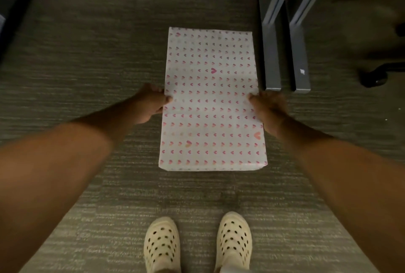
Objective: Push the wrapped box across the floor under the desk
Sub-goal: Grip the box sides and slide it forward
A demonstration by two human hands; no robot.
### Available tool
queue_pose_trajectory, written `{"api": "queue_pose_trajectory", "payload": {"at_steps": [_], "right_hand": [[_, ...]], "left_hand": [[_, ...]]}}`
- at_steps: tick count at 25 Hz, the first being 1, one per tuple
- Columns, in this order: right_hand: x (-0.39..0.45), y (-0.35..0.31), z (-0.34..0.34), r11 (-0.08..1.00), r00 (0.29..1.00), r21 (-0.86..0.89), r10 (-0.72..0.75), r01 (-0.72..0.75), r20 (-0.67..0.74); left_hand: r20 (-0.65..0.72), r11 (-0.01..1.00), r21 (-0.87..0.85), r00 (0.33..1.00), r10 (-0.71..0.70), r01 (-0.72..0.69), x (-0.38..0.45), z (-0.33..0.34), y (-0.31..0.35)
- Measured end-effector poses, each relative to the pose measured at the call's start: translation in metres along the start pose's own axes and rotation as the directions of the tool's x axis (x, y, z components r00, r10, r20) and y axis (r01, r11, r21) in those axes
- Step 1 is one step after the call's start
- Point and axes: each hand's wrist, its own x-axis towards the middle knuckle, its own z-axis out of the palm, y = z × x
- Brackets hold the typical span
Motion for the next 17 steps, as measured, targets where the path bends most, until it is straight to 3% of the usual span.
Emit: {"api": "queue_pose_trajectory", "payload": {"at_steps": [8,17], "right_hand": [[0.098,-0.023,0.035,1.000,0.990,-0.006,-0.024,0.023,-0.139],[0.176,-0.054,0.056,0.999,0.988,-0.044,-0.029,0.023,-0.153]], "left_hand": [[0.027,0.999,-0.003,0.999,0.044,-0.044,0.091,0.001,0.036],[-0.038,0.997,0.016,0.996,0.081,-0.081,0.174,0.007,0.064]]}}
